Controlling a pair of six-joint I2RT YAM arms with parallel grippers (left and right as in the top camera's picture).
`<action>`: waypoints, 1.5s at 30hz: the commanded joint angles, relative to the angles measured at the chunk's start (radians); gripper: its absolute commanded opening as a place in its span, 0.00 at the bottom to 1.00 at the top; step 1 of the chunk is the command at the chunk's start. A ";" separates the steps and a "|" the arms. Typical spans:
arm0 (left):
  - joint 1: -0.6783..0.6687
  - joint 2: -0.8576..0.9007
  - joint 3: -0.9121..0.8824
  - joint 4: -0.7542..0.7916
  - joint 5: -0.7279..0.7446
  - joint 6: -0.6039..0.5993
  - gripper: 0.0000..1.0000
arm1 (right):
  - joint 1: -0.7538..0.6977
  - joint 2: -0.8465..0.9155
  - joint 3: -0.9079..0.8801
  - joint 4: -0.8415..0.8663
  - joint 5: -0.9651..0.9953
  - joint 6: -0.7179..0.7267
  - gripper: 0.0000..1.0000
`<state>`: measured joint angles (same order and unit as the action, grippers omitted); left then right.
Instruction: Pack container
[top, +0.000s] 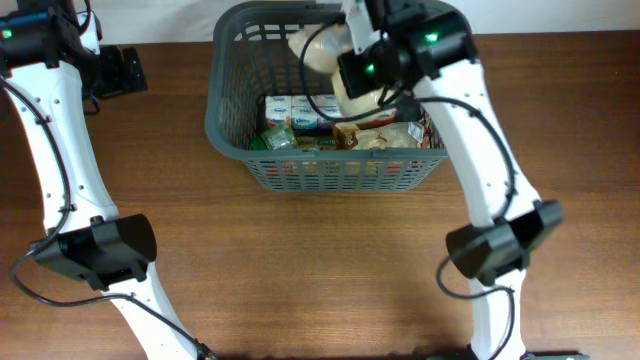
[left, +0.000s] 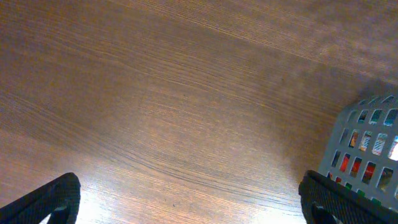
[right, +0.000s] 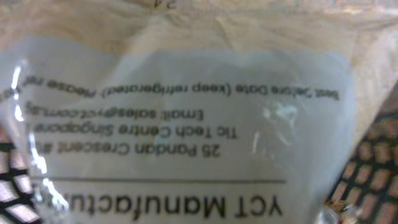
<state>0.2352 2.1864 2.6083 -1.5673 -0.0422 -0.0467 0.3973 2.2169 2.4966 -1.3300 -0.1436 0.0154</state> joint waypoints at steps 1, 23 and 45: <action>0.003 0.007 -0.008 0.000 -0.004 -0.010 0.99 | 0.009 0.062 -0.009 -0.029 -0.066 -0.012 0.04; 0.003 0.007 -0.008 0.000 -0.004 -0.010 0.99 | -0.185 -0.230 0.232 -0.218 -0.010 -0.060 0.99; 0.003 0.007 -0.008 0.000 -0.004 -0.010 0.99 | -0.188 -1.166 0.229 -0.369 0.365 -0.023 0.99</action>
<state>0.2352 2.1864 2.6083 -1.5677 -0.0422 -0.0467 0.2054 1.1572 2.7327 -1.6886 0.1761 -0.0254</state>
